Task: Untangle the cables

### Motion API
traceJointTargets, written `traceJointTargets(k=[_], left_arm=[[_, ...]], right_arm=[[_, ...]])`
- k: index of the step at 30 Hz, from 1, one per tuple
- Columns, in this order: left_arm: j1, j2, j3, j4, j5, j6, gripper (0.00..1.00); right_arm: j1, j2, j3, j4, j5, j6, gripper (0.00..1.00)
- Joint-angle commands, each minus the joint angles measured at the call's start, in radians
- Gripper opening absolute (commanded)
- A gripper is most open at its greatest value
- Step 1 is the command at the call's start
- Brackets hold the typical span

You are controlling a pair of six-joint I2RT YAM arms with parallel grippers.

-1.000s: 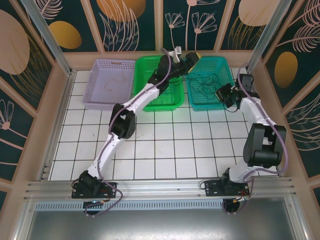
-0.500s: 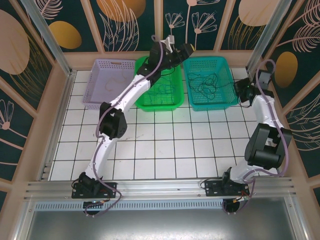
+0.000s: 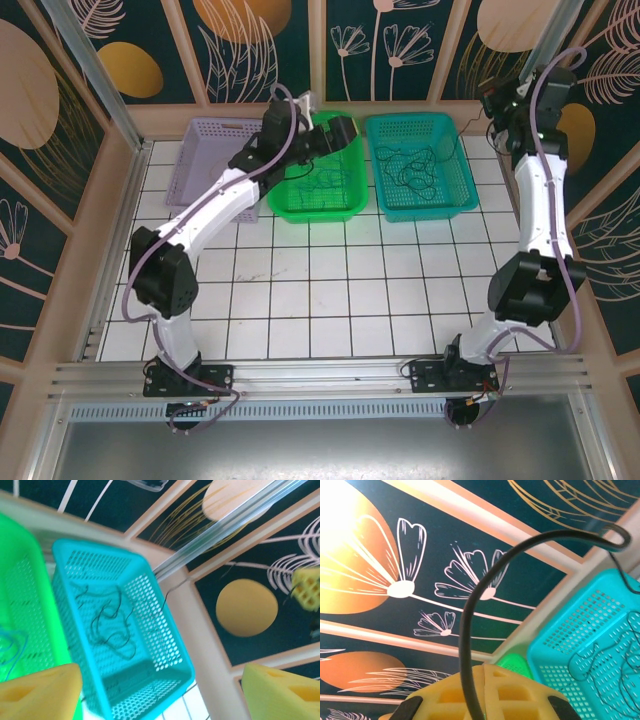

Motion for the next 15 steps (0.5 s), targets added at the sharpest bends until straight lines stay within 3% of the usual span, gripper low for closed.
traceJointTargets(k=[1,8,15], left_arm=[[-0.003,-0.086,-0.103,0.035,-0.005,0.017,0.83],[-0.027,-0.236,-0.285,0.052,-0.007,-0.015,0.82],[-0.055,-0.379,-0.440,0.057,-0.024,-0.059,0.82]], right_arm=[[0.037,0.080,0.103,-0.022,-0.029,-0.023,0.00],[0.078,0.187,0.211,0.009,-0.009,-0.032,0.00],[0.106,0.163,-0.027,0.120,-0.011,0.001,0.00]])
